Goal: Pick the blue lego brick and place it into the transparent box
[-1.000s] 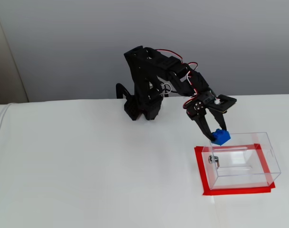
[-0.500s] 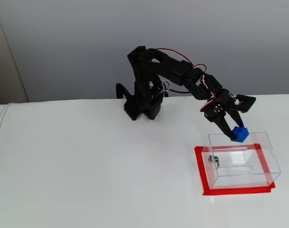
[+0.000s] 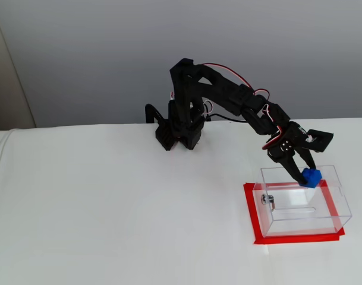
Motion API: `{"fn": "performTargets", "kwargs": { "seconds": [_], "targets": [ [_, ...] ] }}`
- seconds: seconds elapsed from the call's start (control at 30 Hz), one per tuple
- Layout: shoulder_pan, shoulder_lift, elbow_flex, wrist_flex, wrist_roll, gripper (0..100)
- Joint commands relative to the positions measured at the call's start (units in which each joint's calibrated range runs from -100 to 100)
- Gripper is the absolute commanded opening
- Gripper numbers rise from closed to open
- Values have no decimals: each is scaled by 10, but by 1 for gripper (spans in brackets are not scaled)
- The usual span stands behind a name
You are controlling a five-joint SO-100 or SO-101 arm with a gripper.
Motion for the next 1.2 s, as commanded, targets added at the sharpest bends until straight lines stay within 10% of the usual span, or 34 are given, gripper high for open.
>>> {"fn": "performTargets", "kwargs": {
  "seconds": [0.0, 0.6, 1.17],
  "targets": [
    [-3, 0, -44, -13, 2, 25],
    [18, -39, -23, -5, 5, 12],
    [229, -340, 202, -7, 2, 3]
  ]
}}
